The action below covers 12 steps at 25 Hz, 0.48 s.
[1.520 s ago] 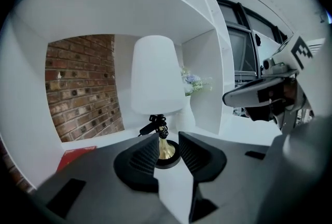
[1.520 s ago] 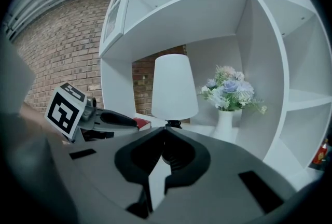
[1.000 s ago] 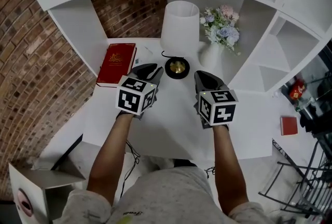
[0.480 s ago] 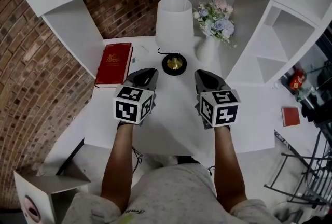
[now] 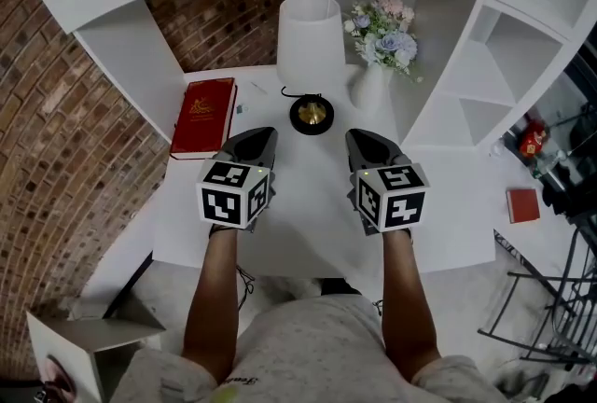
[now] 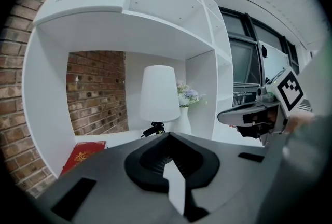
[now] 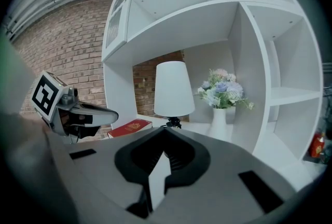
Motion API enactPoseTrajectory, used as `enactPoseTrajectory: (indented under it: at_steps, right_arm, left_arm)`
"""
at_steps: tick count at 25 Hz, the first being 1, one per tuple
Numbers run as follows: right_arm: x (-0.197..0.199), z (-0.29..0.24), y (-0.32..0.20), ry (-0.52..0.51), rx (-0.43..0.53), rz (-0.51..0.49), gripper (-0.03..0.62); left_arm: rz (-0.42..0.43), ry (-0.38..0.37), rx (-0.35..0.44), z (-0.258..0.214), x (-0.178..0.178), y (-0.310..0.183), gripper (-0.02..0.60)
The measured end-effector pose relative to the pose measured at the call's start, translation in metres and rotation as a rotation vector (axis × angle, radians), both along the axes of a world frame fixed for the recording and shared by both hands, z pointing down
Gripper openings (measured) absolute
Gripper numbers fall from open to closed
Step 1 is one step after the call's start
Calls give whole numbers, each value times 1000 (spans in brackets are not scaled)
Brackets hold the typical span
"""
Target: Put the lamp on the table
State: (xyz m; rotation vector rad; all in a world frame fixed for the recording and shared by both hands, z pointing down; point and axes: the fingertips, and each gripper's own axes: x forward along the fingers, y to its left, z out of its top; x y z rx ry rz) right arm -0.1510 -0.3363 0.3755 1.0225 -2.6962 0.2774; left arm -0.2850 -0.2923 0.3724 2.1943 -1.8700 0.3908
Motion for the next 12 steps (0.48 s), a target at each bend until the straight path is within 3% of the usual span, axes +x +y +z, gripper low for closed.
enactPoseTrajectory:
  at_steps: [12]
  right_arm:
    - [0,-4,2,10,10,-7,5]
  left_arm:
    - [14,8,-9,4,3,3,-3]
